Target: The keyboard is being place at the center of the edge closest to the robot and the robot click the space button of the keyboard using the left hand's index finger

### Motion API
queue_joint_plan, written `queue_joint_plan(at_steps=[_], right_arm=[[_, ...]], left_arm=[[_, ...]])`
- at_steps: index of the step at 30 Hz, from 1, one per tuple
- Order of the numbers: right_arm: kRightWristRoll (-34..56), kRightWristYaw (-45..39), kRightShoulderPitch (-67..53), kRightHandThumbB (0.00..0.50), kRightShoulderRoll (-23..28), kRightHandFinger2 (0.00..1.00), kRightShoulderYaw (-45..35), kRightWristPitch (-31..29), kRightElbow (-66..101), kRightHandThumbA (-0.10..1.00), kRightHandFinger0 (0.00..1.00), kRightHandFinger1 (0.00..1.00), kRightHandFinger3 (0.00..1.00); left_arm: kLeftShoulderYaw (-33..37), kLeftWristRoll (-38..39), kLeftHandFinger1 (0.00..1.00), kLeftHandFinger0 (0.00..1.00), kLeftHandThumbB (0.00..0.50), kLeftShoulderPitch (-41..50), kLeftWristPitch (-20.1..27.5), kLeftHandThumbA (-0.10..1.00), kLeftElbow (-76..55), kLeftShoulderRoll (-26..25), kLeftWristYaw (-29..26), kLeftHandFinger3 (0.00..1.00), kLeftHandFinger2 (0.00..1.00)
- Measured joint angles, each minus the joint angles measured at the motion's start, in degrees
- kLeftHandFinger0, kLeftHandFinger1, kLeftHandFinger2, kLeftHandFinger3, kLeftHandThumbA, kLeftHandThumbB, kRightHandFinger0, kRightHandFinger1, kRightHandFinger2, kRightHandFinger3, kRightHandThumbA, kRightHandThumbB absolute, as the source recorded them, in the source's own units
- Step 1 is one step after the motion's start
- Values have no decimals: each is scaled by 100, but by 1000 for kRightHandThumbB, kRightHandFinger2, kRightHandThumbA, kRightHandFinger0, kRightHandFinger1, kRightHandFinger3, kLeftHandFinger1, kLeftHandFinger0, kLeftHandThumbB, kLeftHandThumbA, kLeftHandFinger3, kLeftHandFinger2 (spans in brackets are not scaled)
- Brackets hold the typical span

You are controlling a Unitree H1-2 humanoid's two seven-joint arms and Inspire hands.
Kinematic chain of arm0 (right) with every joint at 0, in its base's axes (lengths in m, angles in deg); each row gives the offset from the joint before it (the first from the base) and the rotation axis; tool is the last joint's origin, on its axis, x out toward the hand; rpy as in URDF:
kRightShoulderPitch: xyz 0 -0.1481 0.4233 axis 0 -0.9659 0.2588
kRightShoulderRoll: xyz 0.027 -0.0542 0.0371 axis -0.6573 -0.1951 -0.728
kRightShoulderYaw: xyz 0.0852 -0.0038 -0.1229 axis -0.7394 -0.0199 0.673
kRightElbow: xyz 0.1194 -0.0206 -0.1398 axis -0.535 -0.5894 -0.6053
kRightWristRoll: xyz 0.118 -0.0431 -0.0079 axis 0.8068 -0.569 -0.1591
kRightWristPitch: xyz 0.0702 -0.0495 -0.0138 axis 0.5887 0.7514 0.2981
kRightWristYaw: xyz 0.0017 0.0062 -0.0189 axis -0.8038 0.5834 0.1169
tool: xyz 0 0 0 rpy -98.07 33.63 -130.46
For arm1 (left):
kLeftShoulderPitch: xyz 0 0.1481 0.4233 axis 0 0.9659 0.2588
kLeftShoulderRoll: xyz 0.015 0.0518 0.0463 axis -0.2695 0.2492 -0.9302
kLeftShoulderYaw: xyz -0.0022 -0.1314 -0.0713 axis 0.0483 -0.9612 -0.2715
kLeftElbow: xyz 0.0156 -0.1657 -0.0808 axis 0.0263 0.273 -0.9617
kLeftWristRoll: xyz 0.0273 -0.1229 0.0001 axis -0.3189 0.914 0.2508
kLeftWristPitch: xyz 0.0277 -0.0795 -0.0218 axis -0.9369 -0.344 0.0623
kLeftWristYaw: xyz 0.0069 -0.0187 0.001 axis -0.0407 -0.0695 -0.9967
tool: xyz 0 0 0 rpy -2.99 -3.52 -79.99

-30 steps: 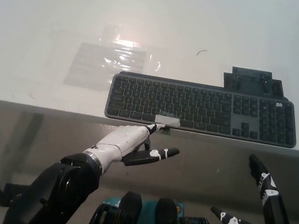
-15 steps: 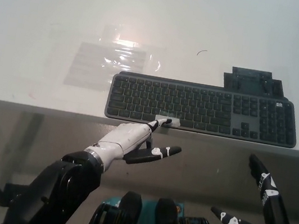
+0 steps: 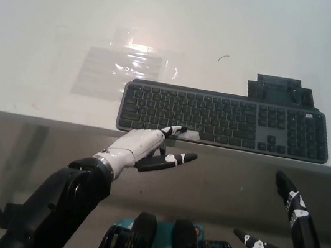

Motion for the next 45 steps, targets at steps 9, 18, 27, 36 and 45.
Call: queue_joint_plan(at_steps=[9, 18, 27, 36, 45], right_arm=[[-5, 0, 3, 272, 1, 1000, 0, 1, 0, 1000, 1000, 1000, 1000], [2, 0, 32, 288, 1, 1000, -10, 16, 3, 1000, 1000, 1000, 1000], [0, -1, 112, 279, 3, 1000, -9, 20, 1, 1000, 1000, 1000, 1000], [-1, -1, 124, 272, 3, 1000, -10, 50, 9, 1000, 1000, 1000, 1000], [-3, -1, 120, 248, 4, 1000, -9, 50, -22, 1000, 1000, 1000, 1000]], left_arm=[[169, -51, 174, 0, 391, -43, 173, 1000, 268, 9, -198, 1000, 267], [444, -78, 24, 37, 380, 24, 472, 1000, 650, 69, -732, 1000, 136], [562, -69, 70, 93, 350, 77, 522, 1000, 684, 67, -995, 1000, 225], [583, -59, 0, 0, 345, 175, 518, 1000, 535, 53, -1075, 1000, 58], [619, -1, 0, 0, 381, 1019, 266, 1000, -1332, -36, -568, 1000, 17]])
